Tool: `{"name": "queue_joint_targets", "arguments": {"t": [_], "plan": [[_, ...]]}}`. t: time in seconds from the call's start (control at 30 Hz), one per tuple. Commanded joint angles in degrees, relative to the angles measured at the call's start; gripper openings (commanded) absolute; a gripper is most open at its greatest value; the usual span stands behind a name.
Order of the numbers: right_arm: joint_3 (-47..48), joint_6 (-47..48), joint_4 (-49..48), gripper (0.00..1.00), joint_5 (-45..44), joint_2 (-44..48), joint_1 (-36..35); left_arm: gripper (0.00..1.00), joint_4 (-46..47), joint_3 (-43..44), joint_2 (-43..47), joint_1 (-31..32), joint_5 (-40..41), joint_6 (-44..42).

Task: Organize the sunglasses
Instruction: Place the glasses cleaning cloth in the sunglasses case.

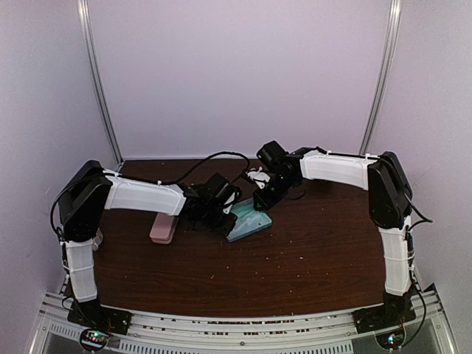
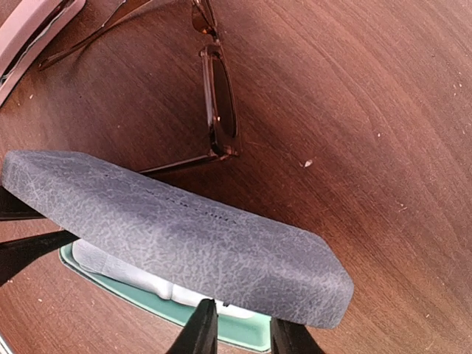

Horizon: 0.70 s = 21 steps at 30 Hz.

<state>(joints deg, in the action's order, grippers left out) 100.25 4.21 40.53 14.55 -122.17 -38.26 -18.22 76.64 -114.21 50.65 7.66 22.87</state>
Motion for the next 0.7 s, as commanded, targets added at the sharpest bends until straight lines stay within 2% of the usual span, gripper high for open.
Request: {"name": "queue_joint_targets", "arguments": {"t": [0.0,0.17,0.3,0.67], "plan": [[1.9,-1.14,0.56,0.26,0.6,-0.71,-0.37,0.16,2.41,1.48,0.36,-0.3,-0.62,-0.29],[1.47,-1.48,0.49,0.28,0.86,0.61,-0.42,0.27,2.84,0.26,2.68,-0.25,-0.72,-0.02],[0.25,-1.56,0.38,0.28,0.92,2.63,-0.47,0.31,3.67,-1.65,5.58,-0.07,-1.12,-0.11],[-12.97,-2.45,-4.5,0.31,-4.38,15.11,-0.5,0.31,7.53,-10.94,16.61,0.23,-0.31,-1.95]]}}
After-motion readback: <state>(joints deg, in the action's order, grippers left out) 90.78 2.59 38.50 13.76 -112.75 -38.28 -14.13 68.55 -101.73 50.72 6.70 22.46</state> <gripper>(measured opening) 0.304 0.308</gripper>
